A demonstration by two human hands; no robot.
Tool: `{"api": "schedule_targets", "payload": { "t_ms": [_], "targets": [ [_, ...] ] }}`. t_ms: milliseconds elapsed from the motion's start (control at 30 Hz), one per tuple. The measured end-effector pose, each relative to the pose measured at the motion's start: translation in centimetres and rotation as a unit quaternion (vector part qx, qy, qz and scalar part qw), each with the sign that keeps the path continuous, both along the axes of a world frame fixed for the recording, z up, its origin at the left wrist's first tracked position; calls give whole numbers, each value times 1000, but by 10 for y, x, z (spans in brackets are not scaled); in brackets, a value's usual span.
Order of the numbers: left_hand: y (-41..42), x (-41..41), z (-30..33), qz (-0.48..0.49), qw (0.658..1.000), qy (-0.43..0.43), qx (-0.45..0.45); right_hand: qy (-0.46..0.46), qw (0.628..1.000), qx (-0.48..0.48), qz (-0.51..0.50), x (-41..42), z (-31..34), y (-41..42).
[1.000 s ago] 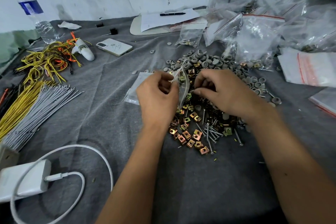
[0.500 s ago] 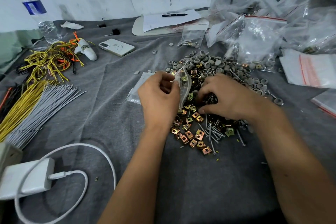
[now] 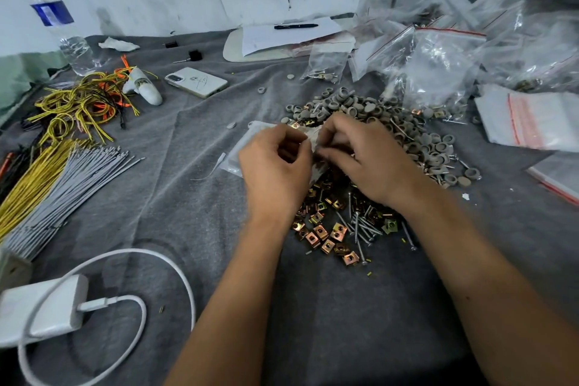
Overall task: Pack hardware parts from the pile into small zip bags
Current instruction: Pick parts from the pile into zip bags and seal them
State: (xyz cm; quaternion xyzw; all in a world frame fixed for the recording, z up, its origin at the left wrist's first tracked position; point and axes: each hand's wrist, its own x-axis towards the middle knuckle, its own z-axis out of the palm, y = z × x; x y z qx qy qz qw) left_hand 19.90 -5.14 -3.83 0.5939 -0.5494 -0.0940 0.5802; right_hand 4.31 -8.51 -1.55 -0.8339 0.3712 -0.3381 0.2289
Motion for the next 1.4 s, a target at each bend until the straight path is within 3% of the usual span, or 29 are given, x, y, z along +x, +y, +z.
{"api": "schedule_targets", "payload": {
  "t_ms": [233, 400, 467, 600, 700, 767, 933, 1167, 1300, 1400],
  "targets": [
    [3, 1, 3, 66, 995, -36, -64, -45, 998, -3, -41, 3, -4, -1],
    [3, 4, 3, 85, 993, -54, -57, -159, 980, -44, -110, -4, -1, -2],
    [5, 3, 3, 89, 993, -53, -53, -113, 980, -79, -145, -10, 0, -5],
    [6, 2, 5, 107, 992, -49, -50, 115, 981, -86, -132, -12, -7, -10],
    [7, 3, 6, 112, 991, -48, -48, 170, 973, -88, -126, -7, -9, -10],
    [7, 3, 6, 108, 992, -50, -45, 132, 978, -89, -132, -6, -9, -9],
    [6, 1, 4, 75, 994, -64, -41, -99, 985, -80, -117, -6, 1, -2],
    [5, 0, 2, 60, 994, -77, -55, -1, 995, -101, -16, 3, -4, 0],
    [5, 1, 2, 67, 994, -65, -52, -64, 990, -99, -80, -3, -3, -2],
    [5, 1, 2, 69, 994, -66, -49, -45, 981, -108, -158, -10, -4, -7]
  ]
}}
